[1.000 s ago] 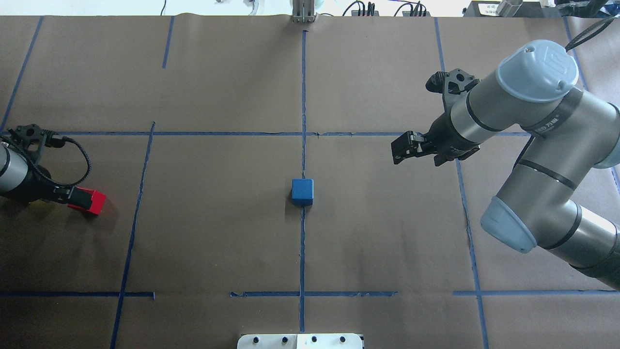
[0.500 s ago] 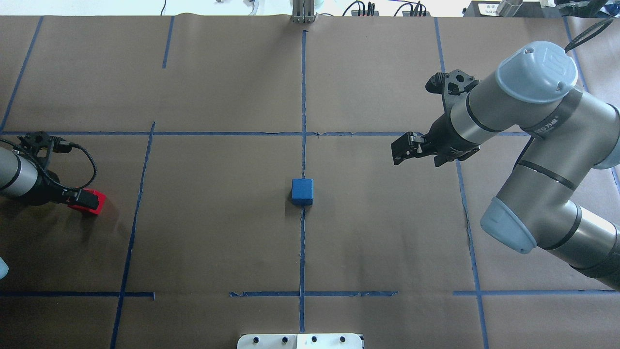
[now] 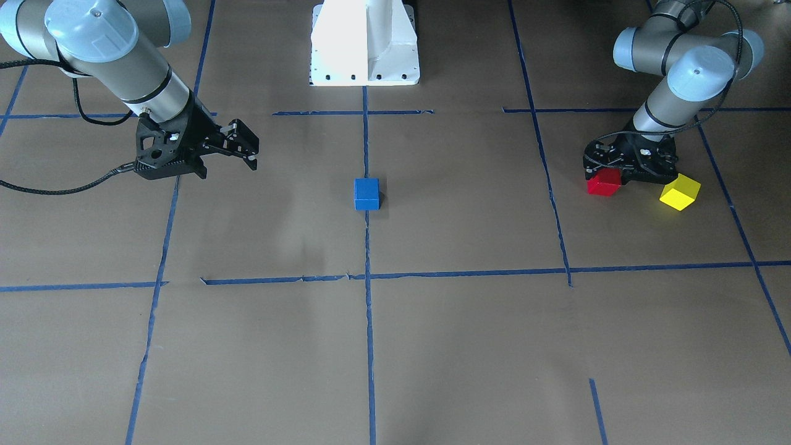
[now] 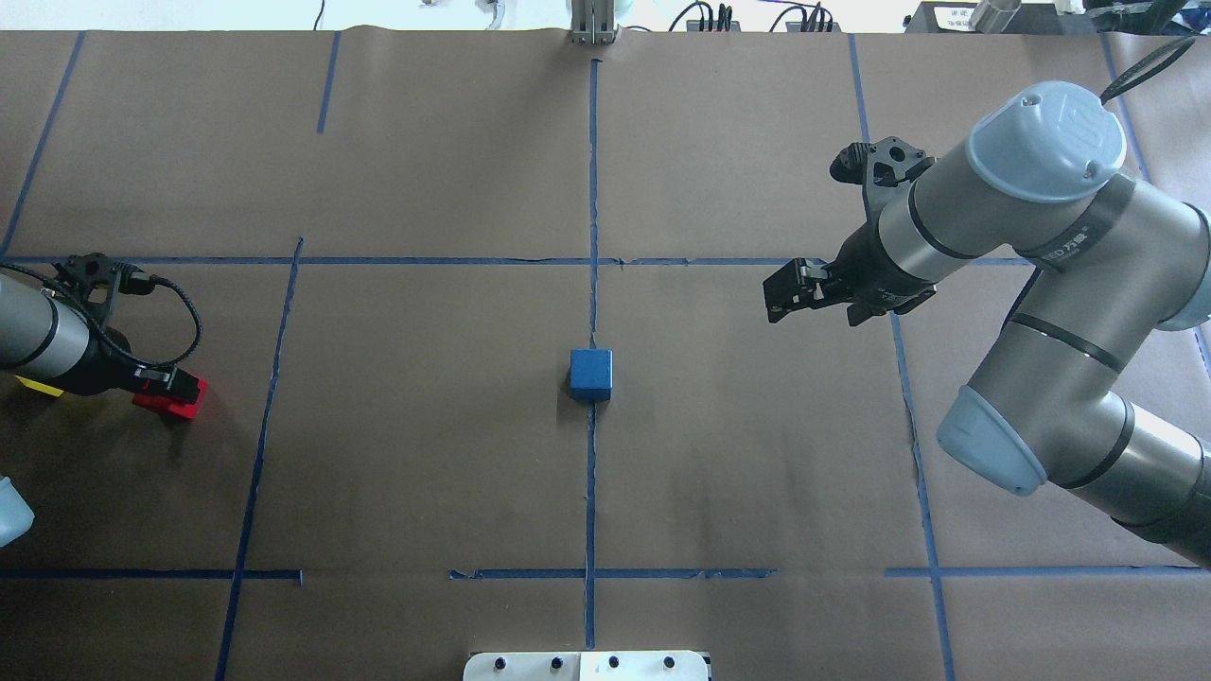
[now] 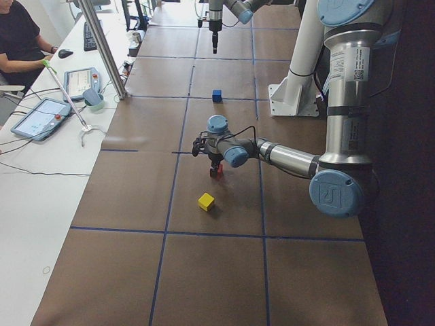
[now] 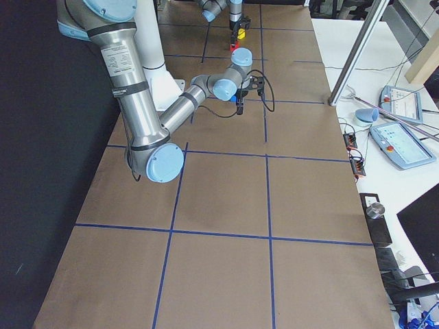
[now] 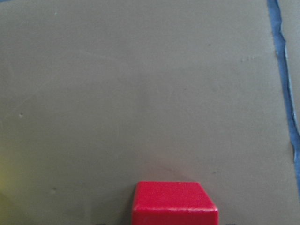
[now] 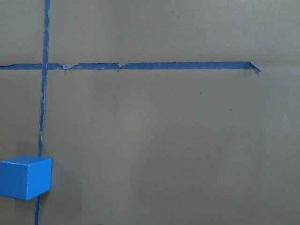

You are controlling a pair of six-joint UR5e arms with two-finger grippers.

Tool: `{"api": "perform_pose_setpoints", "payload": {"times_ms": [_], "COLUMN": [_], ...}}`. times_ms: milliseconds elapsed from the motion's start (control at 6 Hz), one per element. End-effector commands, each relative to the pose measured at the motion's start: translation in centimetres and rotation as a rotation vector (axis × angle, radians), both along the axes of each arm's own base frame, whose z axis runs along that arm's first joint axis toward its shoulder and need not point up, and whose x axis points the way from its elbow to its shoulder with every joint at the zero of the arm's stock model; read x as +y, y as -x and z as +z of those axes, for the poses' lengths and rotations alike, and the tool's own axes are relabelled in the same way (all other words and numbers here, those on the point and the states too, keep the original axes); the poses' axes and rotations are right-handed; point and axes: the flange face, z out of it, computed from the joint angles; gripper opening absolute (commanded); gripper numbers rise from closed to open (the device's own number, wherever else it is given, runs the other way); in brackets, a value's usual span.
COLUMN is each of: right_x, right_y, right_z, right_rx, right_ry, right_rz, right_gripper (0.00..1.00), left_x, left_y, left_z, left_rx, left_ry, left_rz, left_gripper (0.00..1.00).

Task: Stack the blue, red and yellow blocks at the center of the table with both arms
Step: 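Carry the red cube with the left gripper onto the blue cube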

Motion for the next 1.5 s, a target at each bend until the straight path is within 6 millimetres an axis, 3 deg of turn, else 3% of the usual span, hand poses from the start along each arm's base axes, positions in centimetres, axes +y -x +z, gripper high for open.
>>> {"api": "perform_pose_setpoints", "payload": {"times_ms": [0, 167, 333, 500, 833, 1000, 1167, 1333], "right_x": [0.1, 0.1, 0.0, -0.1, -1.0, -1.3, -2.4, -2.5], "right_y": [0.1, 0.1, -0.1, -0.5, -2.1, -3.7, -6.2, -6.8], "right_z": [0.0, 0.0, -0.1, -0.2, 0.9, 1.9, 1.9, 2.9], "right_rx": [0.001, 0.0, -0.003, -0.006, 0.008, 0.02, 0.018, 0.033], "right_ry": [0.001, 0.0, -0.001, 0.0, 0.01, -0.012, -0.021, -0.034], "right_rz": [-0.001, -0.001, -0.001, 0.005, 0.032, 0.031, 0.07, 0.059], "right_gripper": [1.0, 1.0, 1.0, 1.0, 1.0, 1.0, 1.0, 1.0], "left_x": [0.1, -0.2, -2.8, -4.0, 0.8, 2.1, 1.6, 0.1], "left_y": [0.1, -0.5, -3.3, -6.0, -16.8, -20.6, -25.9, -28.8], "left_z": [-1.2, -2.0, -7.2, -15.9, -31.4, -37.3, -40.9, -43.1], "left_rx": [0.014, 0.014, -0.009, 0.012, 0.068, 0.067, 0.045, 0.023], "left_ry": [-0.017, -0.014, 0.015, 0.085, 0.226, 0.17, 0.176, 0.179], "left_rz": [-0.002, -0.008, -0.012, -0.071, -0.064, -0.113, -0.156, -0.179], "left_gripper": [0.07, 0.04, 0.05, 0.05, 0.04, 0.04, 0.04, 0.04]}}
